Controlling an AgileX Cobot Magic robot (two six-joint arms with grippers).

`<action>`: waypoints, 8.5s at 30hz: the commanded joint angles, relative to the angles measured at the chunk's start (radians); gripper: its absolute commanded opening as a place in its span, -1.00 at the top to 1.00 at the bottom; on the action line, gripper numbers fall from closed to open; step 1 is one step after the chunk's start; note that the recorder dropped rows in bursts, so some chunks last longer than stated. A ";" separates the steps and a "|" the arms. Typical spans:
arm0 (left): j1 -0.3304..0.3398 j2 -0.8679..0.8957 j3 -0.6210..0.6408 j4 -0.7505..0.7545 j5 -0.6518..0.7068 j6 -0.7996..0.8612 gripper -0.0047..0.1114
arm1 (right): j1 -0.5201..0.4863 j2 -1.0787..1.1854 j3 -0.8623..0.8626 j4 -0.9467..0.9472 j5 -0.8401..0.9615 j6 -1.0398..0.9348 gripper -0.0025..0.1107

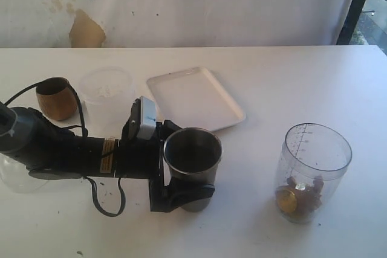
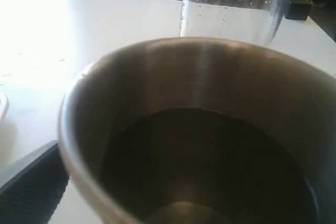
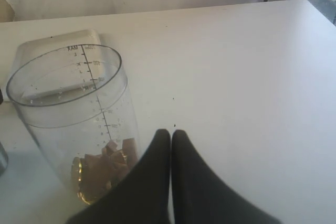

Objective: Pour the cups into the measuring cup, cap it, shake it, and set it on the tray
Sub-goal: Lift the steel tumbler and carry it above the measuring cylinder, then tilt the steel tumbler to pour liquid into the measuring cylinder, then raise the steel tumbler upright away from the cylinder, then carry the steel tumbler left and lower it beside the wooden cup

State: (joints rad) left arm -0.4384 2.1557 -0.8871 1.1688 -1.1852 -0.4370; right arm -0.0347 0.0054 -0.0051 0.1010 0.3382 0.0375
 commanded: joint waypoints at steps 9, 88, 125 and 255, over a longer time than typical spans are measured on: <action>-0.006 -0.004 -0.006 0.014 -0.009 0.018 0.91 | 0.004 -0.005 0.005 0.000 -0.002 0.001 0.96; -0.334 -0.042 -0.662 0.014 0.593 0.150 0.92 | 0.004 -0.005 0.005 0.000 -0.002 0.001 0.96; -0.366 -0.104 -0.662 0.080 0.666 0.490 0.92 | 0.004 -0.005 0.005 0.000 -0.002 0.001 0.96; 0.735 0.012 0.111 -0.747 -0.019 0.231 0.92 | 0.004 -0.005 0.005 -0.002 -0.002 0.001 0.96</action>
State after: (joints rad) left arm 0.2971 2.1541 -0.7647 0.4031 -1.1570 -0.2097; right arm -0.0347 0.0054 -0.0051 0.1010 0.3382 0.0375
